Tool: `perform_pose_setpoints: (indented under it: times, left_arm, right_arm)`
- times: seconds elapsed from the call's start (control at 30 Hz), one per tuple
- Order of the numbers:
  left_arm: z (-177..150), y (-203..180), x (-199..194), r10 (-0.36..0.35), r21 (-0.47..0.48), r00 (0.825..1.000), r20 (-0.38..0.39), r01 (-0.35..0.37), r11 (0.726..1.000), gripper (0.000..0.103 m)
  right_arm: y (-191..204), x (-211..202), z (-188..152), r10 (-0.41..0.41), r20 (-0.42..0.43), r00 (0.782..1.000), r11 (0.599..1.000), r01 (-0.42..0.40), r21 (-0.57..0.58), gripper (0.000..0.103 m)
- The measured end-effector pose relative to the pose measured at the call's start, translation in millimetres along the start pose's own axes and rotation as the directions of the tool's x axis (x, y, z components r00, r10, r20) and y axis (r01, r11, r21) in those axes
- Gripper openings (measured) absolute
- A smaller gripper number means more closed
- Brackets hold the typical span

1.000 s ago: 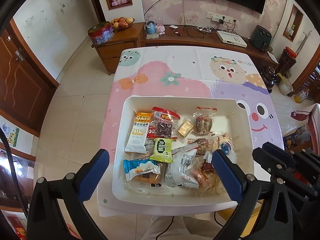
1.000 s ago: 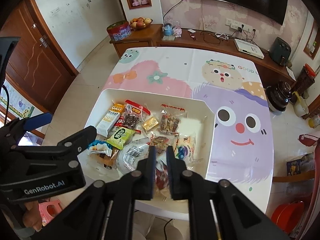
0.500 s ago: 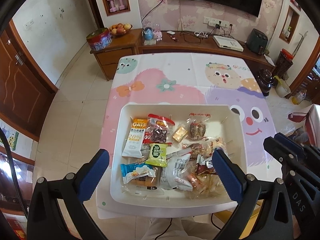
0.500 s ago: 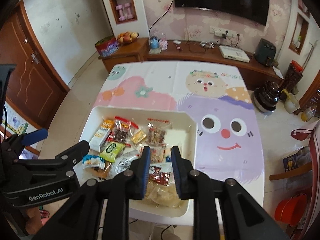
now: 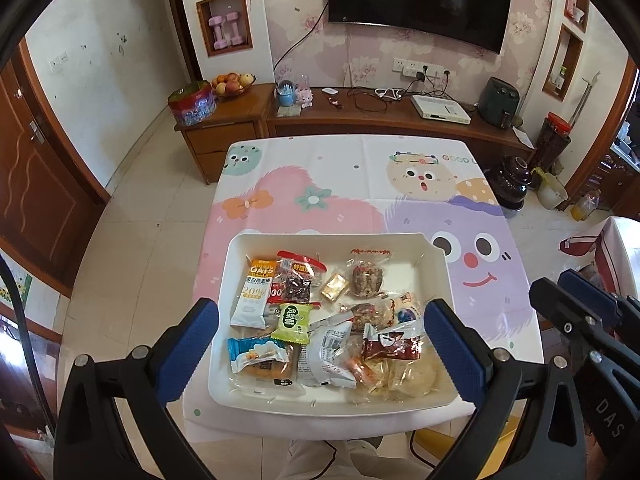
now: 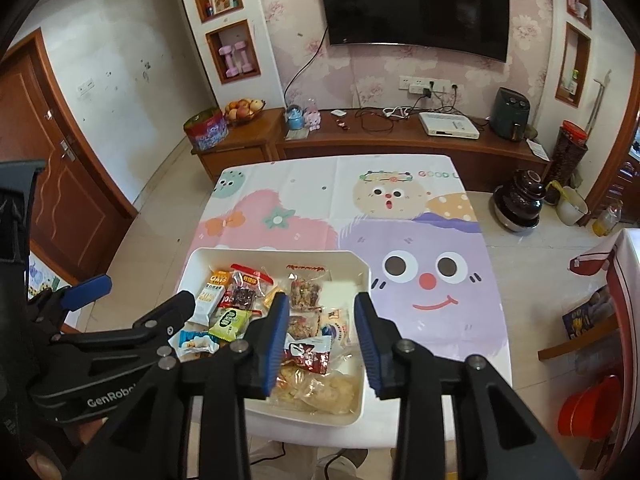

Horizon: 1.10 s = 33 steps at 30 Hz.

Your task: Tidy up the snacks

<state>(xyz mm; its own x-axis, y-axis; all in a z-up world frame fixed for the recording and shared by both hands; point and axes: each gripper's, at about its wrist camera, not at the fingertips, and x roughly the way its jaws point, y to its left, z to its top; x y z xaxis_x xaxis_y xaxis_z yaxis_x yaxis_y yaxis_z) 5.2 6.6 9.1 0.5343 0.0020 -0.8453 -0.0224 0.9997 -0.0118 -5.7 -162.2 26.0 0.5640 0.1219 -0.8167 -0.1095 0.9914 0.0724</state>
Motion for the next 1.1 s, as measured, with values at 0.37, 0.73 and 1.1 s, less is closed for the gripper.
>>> perform_pose_setpoints:
  times: [0.37, 0.73, 1.1]
  left_arm:
    - [-4.2, -10.3, -7.8, 0.006, 0.017, 1.000, 0.020, -0.006, 1.000, 0.102]
    - [0.6, -15.1, -12.9, 0.016, 0.016, 0.999, 0.035, -0.016, 1.000, 0.102]
    - [0.4, -14.9, -12.7, 0.015, 0.016, 0.999, 0.036, -0.016, 1.000, 0.102]
  right_arm:
    - [-10.4, -0.5, -10.1, -0.008, -0.014, 1.000, 1.000, 0.008, 0.026, 0.037]
    - [-14.7, -2.0, -9.2, -0.015, 0.000, 1.000, 1.000, 0.015, 0.025, 0.037]
    - [-14.4, -3.2, -7.0, -0.015, 0.004, 1.000, 1.000, 0.015, 0.023, 0.037]
